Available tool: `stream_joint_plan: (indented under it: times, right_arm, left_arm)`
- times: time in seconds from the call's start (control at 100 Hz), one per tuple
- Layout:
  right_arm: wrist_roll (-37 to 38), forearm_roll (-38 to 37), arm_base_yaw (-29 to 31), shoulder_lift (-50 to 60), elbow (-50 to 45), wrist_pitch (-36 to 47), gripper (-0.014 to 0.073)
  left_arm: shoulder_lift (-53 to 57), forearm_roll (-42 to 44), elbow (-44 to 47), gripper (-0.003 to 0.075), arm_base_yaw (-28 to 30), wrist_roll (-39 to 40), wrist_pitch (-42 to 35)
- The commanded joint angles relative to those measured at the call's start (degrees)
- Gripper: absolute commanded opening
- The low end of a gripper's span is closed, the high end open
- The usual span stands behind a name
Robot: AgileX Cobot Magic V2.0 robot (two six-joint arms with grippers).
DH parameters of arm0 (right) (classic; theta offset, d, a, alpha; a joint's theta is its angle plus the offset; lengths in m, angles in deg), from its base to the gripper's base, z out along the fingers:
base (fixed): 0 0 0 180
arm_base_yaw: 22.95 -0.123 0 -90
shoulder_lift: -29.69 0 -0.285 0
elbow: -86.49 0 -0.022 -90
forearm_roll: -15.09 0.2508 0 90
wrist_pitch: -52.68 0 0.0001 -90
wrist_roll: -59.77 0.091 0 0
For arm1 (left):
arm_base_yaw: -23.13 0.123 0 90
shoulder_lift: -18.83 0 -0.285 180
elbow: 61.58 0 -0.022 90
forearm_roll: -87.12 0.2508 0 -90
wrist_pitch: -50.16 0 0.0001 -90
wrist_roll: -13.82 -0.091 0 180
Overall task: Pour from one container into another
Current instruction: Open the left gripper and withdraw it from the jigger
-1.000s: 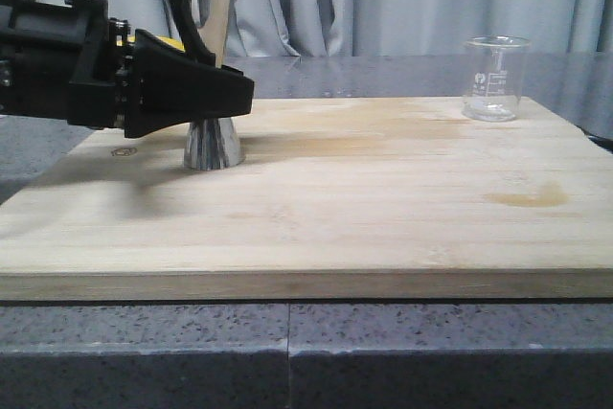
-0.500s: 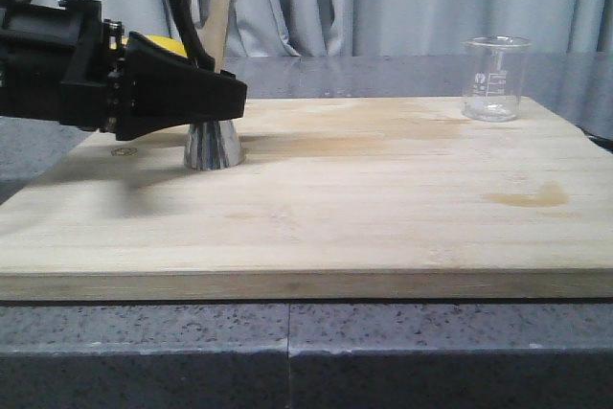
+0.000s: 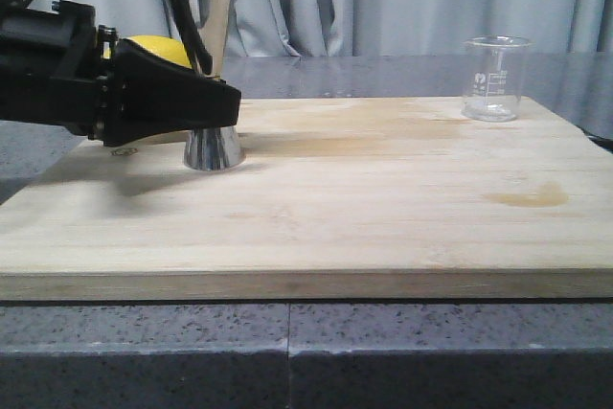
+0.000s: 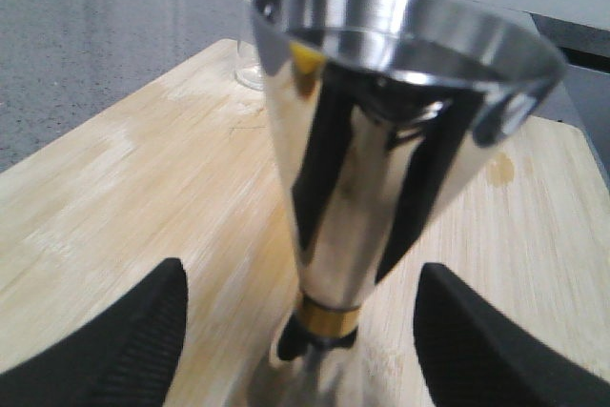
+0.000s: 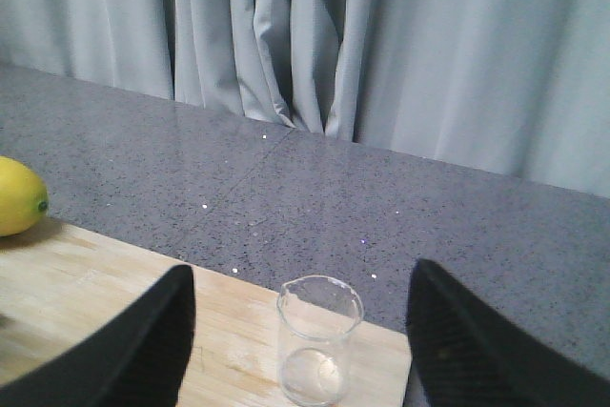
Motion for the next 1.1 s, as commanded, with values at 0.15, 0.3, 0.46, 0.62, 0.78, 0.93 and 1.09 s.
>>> stream_joint_plan:
  times: [0.15,0.3,0.46,0.62,0.78,0.93,1.09]
  right_arm:
    - [-0.3,-0.6,0.3,0.4,2.1,4.6,0.0407]
    - [-0.3,-0.6,0.3,0.4,2.1,4.6,0.0407]
    - [-0.3,-0.6,0.3,0.4,2.1,4.6,0.0407]
    - [-0.3,-0.6,0.3,0.4,2.1,4.6,0.0407]
    - [-0.3,-0.6,0.3,0.4,2.1,4.6,0.0407]
    - [-0.3,-0.6,0.3,0.4,2.1,4.6,0.0407]
    - [-0.3,-0.6,0.3,0.4,2.1,4.7,0.0407]
  left_arm:
    - [2.7,-0.2,-0.8,0.0475,0.8,1.7,-11.2]
    - [3.9,0.8,-0.8,0.0475,1.8,2.3,-11.2]
    - [5.0,2.2,-0.8,0.0475,3.0,3.7,-11.2]
    - [5.0,5.2,-0.8,0.0475,4.1,6.4,-11.2]
    - [5.8,6.5,-0.8,0.0475,5.7,8.1,-11.2]
    - [7.5,7.5,-0.8,0.0475,7.3,9.8,-11.2]
    - [10.9,8.2,-0.8,0.0475,9.5,11.3,-11.2]
